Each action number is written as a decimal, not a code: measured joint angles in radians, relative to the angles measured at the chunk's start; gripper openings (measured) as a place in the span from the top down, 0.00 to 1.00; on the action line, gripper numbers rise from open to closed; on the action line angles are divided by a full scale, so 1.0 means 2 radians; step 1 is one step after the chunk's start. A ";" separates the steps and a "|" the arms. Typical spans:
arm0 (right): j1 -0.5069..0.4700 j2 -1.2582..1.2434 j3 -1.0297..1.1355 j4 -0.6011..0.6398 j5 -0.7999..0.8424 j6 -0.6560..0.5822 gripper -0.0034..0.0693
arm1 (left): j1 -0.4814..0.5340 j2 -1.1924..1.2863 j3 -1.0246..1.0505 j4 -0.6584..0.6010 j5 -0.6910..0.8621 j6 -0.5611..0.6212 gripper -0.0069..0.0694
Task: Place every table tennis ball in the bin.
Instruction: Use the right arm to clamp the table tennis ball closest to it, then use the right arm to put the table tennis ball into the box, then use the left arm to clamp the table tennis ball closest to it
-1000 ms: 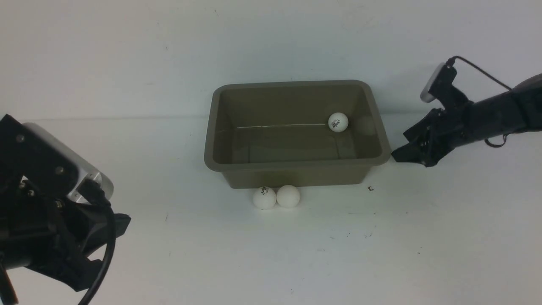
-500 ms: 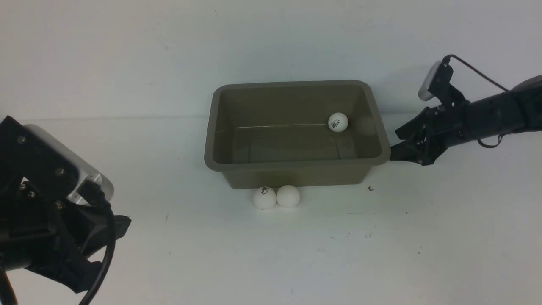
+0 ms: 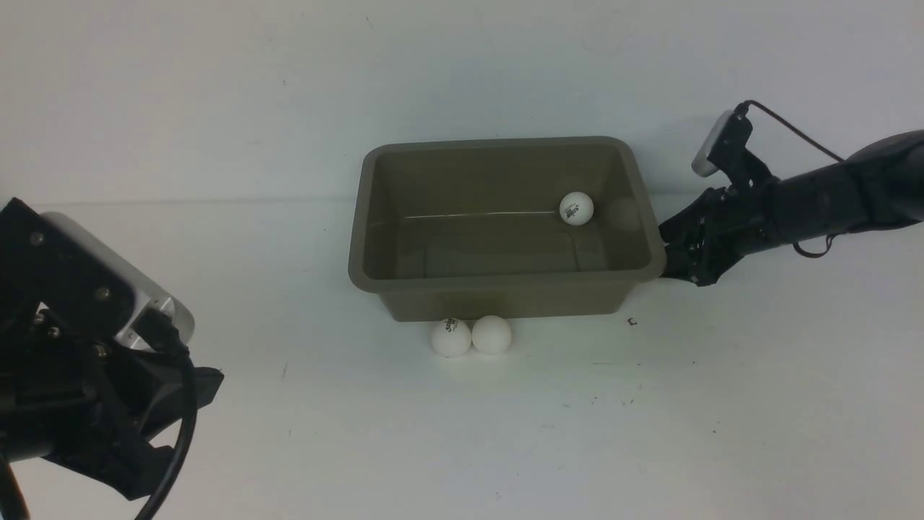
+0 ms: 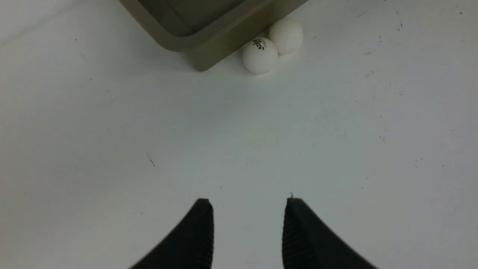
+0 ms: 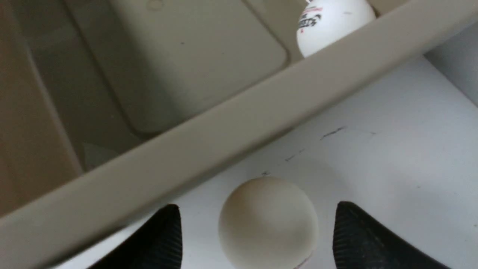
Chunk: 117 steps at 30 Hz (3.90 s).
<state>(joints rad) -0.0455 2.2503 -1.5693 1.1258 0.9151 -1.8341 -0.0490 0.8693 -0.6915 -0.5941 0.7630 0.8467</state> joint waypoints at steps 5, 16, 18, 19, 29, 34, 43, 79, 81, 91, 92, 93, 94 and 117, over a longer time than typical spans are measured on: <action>0.000 0.000 0.000 0.000 -0.003 -0.003 0.28 | 0.000 0.000 0.000 0.000 0.000 0.000 0.59; 0.000 0.011 0.000 0.012 -0.010 -0.009 0.28 | 0.000 0.000 0.000 0.000 0.000 0.000 0.59; 0.000 0.014 0.000 0.014 -0.011 -0.009 0.28 | 0.000 0.000 0.000 0.000 0.000 0.000 0.59; 0.000 0.015 0.000 0.015 -0.014 -0.009 0.28 | 0.000 0.000 0.000 0.000 0.000 -0.001 0.59; 0.000 0.015 0.000 0.024 -0.028 -0.010 0.34 | 0.000 0.000 0.000 0.000 0.000 -0.001 0.59; 0.000 0.016 0.000 0.027 -0.028 -0.010 0.52 | 0.000 0.000 0.000 0.000 0.000 -0.001 0.59; 0.000 0.016 0.000 0.039 -0.051 -0.010 0.53 | 0.000 0.000 0.000 0.000 0.000 -0.001 0.59; 0.029 -0.053 0.000 0.069 0.045 0.082 0.53 | 0.000 0.000 0.000 0.000 0.001 -0.001 0.59; 0.033 -0.049 0.000 0.078 0.039 0.082 0.53 | 0.000 0.000 0.000 0.000 0.001 -0.001 0.59; 0.036 -0.046 0.000 0.128 0.019 0.083 0.44 | 0.000 0.000 0.000 -0.001 0.000 -0.001 0.59; 0.036 -0.046 0.000 0.133 0.017 0.085 0.42 | 0.000 0.000 0.000 -0.001 0.000 -0.001 0.59; 0.036 -0.046 0.000 0.137 0.014 0.085 0.41 | 0.000 0.000 0.000 -0.001 0.000 -0.001 0.59; 0.036 -0.046 0.000 0.139 0.013 0.085 0.40 | 0.000 0.000 0.000 -0.001 0.000 -0.001 0.59; -0.017 -0.144 0.000 0.067 -0.041 0.118 0.36 | 0.000 0.000 0.000 -0.002 0.001 -0.001 0.59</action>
<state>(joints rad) -0.0798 1.9616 -1.5696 1.2590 0.8334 -1.5974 -0.0490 0.8693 -0.6915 -0.5979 0.7641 0.8438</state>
